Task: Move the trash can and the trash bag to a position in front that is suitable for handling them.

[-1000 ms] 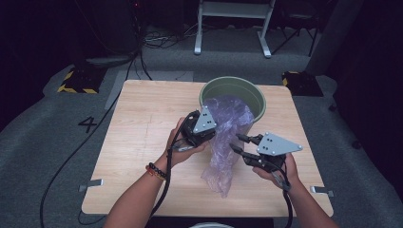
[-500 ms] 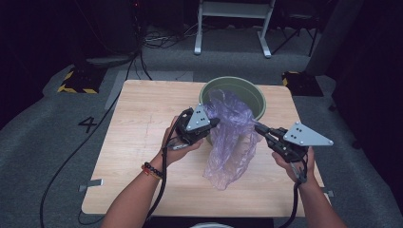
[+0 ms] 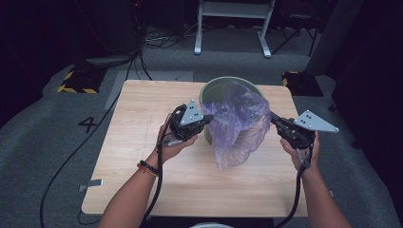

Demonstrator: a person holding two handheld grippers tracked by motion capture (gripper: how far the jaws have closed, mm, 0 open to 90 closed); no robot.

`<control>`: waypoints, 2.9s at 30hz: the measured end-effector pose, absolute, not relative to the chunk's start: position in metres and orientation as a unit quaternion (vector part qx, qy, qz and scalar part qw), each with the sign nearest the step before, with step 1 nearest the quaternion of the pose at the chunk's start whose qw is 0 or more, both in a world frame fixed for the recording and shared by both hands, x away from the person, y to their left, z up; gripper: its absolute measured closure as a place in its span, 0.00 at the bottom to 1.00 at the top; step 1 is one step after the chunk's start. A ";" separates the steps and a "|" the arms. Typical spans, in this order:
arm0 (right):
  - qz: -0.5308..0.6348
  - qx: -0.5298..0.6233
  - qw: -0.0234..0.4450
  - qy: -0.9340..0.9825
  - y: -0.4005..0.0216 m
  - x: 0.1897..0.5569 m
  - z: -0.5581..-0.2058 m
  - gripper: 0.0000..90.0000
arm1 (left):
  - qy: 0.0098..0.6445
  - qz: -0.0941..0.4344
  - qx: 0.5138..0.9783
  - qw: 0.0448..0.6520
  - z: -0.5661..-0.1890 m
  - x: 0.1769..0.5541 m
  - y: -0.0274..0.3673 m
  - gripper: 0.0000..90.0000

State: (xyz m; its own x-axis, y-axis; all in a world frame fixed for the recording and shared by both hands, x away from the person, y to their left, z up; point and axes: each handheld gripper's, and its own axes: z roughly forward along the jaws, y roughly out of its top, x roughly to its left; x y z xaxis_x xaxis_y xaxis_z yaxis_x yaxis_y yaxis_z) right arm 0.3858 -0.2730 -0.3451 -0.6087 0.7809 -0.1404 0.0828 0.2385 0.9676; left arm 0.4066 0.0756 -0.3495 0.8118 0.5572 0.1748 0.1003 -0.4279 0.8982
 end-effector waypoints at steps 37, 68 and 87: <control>0.550 0.299 0.323 0.710 -0.276 0.392 -0.340 0.96 | 0.196 0.217 0.821 0.490 -0.327 0.396 0.023 0.85; 0.540 0.276 0.322 0.727 -0.280 0.357 -0.314 0.41 | 0.168 0.236 0.828 0.480 -0.339 0.385 0.057 1.00; 0.516 0.241 0.355 0.741 -0.237 0.295 -0.303 0.28 | 0.171 0.234 0.828 0.480 -0.341 0.389 0.051 1.00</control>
State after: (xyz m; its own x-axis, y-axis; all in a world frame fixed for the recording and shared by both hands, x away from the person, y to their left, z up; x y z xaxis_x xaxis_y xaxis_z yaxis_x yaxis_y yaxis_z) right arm 0.2946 -0.2370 -0.3028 -0.6313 0.7242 -0.2775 -0.0099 0.3503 0.9366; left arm 0.3886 0.0507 -0.3407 0.8320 0.5072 0.2246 0.0577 -0.4818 0.8744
